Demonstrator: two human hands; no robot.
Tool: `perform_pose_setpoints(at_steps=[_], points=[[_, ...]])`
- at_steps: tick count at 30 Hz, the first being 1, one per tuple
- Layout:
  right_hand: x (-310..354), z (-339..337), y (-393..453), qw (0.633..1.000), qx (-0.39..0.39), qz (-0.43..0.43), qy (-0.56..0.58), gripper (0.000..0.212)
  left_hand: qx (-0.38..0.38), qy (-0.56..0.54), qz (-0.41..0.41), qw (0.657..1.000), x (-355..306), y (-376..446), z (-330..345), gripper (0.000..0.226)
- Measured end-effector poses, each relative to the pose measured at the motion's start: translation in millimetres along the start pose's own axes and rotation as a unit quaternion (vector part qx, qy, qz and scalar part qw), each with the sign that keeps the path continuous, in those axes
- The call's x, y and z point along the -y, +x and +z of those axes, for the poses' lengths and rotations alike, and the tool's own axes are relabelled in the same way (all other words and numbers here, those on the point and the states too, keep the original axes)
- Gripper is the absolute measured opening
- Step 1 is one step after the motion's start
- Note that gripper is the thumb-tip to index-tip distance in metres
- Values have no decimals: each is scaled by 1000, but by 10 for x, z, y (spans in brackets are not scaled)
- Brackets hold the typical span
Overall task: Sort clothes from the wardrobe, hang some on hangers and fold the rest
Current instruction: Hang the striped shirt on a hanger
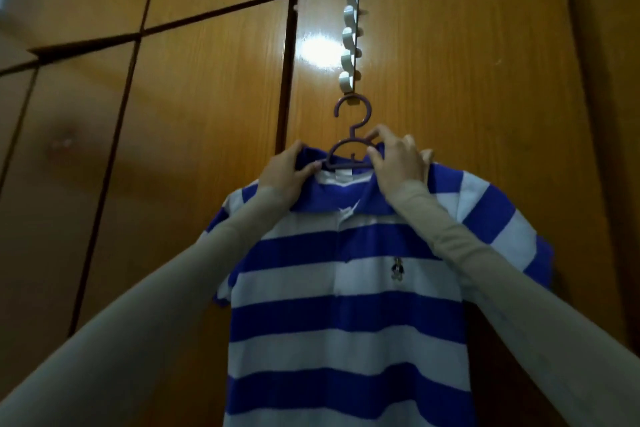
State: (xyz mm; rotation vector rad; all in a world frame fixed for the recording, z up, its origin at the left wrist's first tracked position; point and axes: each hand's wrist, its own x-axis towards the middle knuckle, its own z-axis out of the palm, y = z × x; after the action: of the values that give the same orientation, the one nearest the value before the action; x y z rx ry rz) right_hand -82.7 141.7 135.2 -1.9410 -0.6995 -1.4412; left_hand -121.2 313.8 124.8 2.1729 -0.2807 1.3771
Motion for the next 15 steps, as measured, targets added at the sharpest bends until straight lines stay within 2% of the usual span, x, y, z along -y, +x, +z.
perform_pose_setpoints(at_steps=[6, 10, 15], points=[[185, 161, 708, 999, -31, 4, -28, 18, 7, 37, 35, 999, 139, 773, -205, 31], [140, 253, 1013, 999, -32, 42, 1, 14, 13, 26, 34, 999, 178, 1076, -172, 33], [-32, 431, 1110, 998, -33, 49, -23, 15, 15, -14, 35, 999, 338, 1213, 53, 23]])
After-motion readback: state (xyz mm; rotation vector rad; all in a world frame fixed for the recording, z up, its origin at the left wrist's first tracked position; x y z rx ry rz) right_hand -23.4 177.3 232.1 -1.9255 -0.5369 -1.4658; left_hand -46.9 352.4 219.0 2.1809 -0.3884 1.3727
